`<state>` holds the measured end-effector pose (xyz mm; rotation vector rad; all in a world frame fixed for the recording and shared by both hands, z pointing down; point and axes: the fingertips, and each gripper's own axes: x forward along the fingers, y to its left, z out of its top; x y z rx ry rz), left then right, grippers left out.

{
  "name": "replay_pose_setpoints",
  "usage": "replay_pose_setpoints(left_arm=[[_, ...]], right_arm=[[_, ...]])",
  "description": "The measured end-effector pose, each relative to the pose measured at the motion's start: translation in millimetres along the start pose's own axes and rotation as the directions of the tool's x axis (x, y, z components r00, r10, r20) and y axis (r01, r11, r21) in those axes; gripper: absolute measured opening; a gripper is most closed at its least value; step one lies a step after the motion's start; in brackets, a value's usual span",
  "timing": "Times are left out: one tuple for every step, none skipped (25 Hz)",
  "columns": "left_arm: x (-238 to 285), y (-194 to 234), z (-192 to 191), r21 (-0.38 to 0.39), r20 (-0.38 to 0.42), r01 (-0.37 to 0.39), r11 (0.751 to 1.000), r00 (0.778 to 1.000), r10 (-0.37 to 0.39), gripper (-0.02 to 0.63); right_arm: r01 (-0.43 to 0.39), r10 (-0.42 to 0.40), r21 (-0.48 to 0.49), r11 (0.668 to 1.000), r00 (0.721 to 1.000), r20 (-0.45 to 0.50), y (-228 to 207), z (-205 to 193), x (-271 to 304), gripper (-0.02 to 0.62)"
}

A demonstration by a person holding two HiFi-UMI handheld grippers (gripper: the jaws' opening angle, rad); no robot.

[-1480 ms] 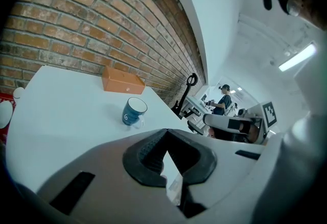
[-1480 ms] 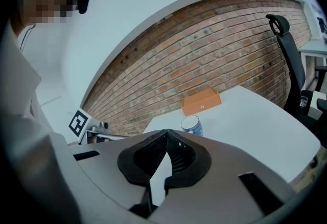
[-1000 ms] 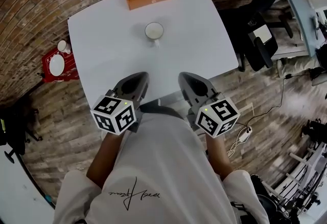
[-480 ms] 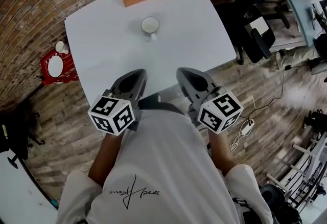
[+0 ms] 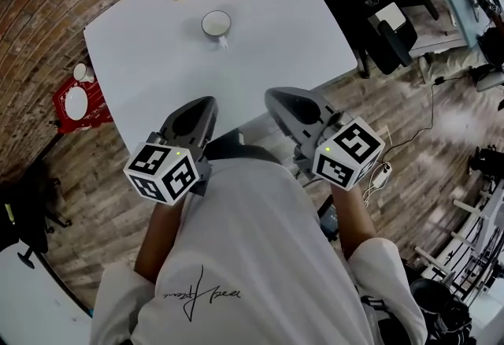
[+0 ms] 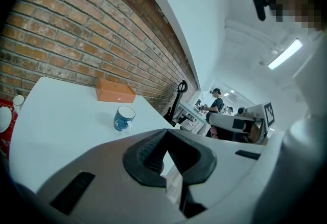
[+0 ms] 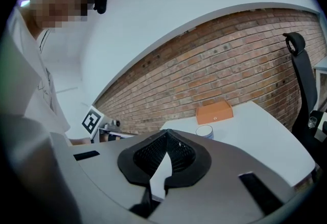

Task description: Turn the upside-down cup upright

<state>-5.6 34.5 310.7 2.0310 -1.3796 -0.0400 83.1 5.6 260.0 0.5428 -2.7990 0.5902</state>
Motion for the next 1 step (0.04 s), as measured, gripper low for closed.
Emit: replay_pose_setpoints(left_arm=[[0.5,-0.4,-0.2,0.002,-0.002,0.002,1.0,1.0,-0.002,0.009]], right_arm=[[-0.008,0.008,-0.002,1.0,1.0,0.0,0.8,0.7,-0.6,0.02]])
